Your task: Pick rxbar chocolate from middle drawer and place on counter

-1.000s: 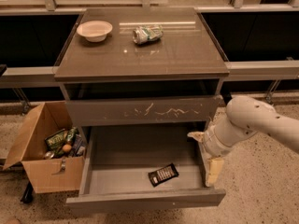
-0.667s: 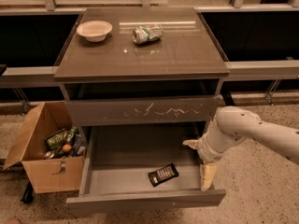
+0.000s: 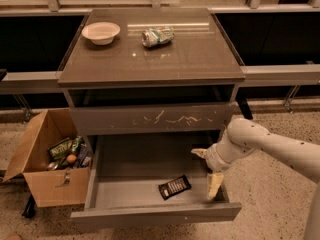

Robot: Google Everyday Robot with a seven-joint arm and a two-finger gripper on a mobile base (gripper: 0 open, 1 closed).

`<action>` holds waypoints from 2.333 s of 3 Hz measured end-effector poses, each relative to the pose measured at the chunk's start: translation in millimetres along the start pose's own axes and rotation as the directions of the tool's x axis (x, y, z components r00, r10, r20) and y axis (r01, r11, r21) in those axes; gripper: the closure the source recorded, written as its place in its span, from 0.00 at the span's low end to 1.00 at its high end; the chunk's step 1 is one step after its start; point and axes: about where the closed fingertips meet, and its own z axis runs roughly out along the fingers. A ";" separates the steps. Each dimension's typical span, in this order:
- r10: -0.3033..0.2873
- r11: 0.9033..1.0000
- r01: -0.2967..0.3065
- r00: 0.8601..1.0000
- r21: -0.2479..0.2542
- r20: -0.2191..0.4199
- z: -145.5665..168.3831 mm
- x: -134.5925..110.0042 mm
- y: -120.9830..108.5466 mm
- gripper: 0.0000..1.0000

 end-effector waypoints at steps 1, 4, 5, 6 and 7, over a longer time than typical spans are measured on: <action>0.007 1.000 -0.008 0.999 0.024 0.032 17.9 1.5 -15.6 0.00; 0.015 1.000 -0.017 0.995 0.018 0.103 77.7 -2.0 -28.7 0.00; 0.006 1.000 -0.006 0.994 0.001 0.111 98.0 -8.8 -25.6 0.00; 0.003 1.000 0.000 0.992 -0.022 0.123 116.0 -13.0 -23.7 0.00; 0.008 0.998 -0.001 0.991 -0.057 0.135 135.7 -12.9 -21.0 0.02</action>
Offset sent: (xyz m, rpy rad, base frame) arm 0.0420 0.0257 -0.0489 0.0820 -0.0319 -0.0246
